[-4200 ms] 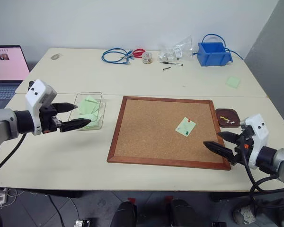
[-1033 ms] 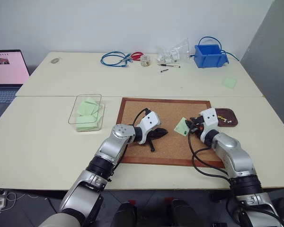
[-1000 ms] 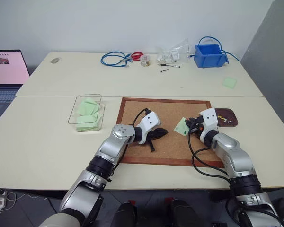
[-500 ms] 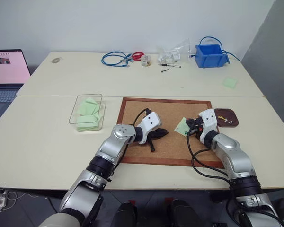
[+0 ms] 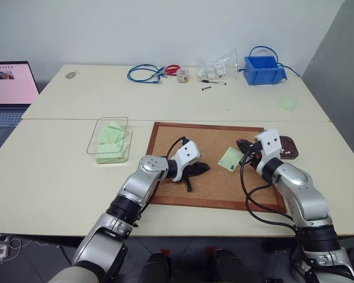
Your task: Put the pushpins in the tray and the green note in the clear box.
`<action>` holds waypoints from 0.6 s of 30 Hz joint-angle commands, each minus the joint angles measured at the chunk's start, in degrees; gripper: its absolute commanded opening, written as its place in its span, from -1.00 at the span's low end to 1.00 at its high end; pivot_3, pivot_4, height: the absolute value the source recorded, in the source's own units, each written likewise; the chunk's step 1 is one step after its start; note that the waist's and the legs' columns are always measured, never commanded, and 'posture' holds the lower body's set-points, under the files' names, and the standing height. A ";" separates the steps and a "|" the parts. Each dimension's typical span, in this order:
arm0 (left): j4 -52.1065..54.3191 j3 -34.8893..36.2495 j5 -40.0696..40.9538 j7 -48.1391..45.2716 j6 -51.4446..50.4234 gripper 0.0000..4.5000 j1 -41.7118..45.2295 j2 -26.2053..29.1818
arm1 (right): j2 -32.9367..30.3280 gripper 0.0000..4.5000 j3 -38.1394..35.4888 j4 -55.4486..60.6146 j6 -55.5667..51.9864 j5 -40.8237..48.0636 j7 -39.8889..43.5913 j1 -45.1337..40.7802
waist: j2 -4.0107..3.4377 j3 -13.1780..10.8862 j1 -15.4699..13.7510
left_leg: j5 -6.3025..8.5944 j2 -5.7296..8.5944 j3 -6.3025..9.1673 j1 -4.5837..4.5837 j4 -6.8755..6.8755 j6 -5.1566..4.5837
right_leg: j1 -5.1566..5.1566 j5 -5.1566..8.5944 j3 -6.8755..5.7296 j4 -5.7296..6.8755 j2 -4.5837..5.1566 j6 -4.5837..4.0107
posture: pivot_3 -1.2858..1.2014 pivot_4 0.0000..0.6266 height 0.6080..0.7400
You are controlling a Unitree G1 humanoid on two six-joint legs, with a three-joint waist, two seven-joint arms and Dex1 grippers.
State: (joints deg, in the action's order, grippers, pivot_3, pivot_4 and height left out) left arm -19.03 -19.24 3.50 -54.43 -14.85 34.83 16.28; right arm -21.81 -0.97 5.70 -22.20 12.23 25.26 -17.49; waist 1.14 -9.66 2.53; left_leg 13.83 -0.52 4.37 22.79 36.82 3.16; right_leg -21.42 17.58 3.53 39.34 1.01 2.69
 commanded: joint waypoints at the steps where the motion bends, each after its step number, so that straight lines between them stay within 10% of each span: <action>1: -2.15 -2.41 -1.68 -1.43 -2.31 -1.00 -1.75 0.57 | 0.20 -0.99 -3.21 2.94 -1.80 1.92 -1.24 0.19 | 0.00 0.00 0.00 | 0.00 0.00 0.00 0.00 0.00 0.00 | 0.00 0.00 0.00 0.00 0.00 0.00 | 0.03 -0.52 1.00; 18: -1.33 -2.13 -1.09 -2.15 -2.60 -1.00 -1.42 0.55 | -0.53 -0.99 -17.67 -14.54 -3.04 -0.28 -18.32 -7.87 | -0.17 0.10 -0.13 | 0.00 0.01 -0.07 -0.01 -0.09 0.00 | 0.00 0.00 0.05 -0.06 0.01 0.00 | 0.03 -0.52 1.00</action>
State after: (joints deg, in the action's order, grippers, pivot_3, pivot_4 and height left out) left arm -18.75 -19.30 3.54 -54.85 -14.97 34.71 16.33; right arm -21.70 -17.40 -7.21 -27.08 11.39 6.61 -22.98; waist 0.97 -9.56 2.40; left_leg 13.82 -0.51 4.30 22.77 36.74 3.15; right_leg -21.42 17.58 3.59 39.28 1.01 2.69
